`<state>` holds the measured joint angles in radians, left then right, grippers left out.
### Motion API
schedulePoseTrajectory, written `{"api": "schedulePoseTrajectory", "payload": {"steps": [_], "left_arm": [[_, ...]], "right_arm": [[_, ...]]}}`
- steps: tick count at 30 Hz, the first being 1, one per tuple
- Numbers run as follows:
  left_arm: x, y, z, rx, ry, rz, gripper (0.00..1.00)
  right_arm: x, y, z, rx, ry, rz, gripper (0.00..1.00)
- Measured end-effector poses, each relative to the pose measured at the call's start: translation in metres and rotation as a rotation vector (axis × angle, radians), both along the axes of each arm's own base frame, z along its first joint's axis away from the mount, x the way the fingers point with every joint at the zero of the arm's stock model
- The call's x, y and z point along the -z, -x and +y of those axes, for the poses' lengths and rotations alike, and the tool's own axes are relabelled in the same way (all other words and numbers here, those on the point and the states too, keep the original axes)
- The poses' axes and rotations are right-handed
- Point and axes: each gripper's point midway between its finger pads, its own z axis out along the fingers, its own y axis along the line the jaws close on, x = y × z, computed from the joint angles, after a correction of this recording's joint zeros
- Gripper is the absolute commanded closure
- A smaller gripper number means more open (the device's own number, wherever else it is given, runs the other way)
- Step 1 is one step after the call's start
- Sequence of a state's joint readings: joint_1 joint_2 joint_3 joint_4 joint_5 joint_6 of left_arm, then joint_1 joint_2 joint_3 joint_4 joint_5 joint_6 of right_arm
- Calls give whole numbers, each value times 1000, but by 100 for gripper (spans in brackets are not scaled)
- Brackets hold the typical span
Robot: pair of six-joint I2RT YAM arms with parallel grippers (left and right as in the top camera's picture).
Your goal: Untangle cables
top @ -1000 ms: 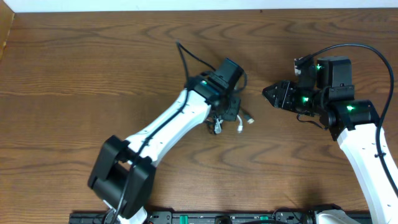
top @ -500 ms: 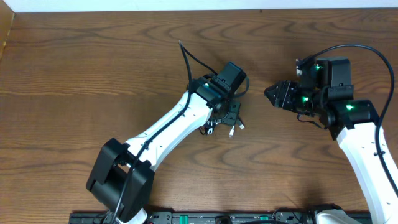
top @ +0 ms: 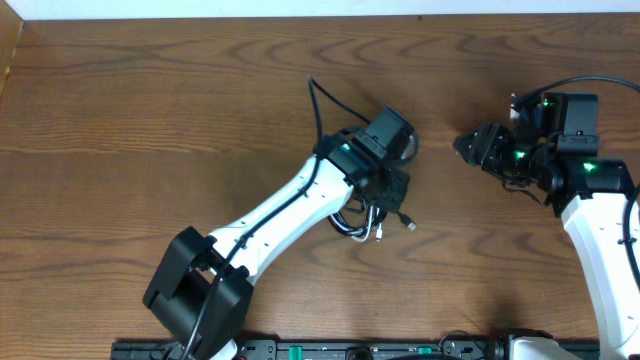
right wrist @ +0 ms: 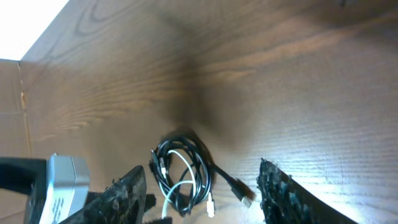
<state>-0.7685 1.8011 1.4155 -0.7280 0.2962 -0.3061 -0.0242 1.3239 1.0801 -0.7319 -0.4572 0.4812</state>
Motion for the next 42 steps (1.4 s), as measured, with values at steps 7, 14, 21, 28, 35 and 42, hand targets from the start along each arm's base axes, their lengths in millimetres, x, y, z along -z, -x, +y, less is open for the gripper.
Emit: {"api": "schedulePoseTrajectory", "payload": {"steps": [7,14,21,28,35,42], "left_arm": [[-8,7,6,15,1,23,61],[-5,10,35,27,-63,65,61],[20,17,34,213,-117,57,55],[64,29,45,319,-208,155,51],[84,40,36,369,-163,230,51],[90,40,22,383,-108,232,56]], "right_arm": [[13,23,3,-51,11,94,46],[30,31,9,-116,35,149,45],[34,29,5,-122,47,152,45],[34,29,4,-128,55,146,44],[34,29,4,-131,57,144,45],[34,29,4,-131,57,146,45]]}}
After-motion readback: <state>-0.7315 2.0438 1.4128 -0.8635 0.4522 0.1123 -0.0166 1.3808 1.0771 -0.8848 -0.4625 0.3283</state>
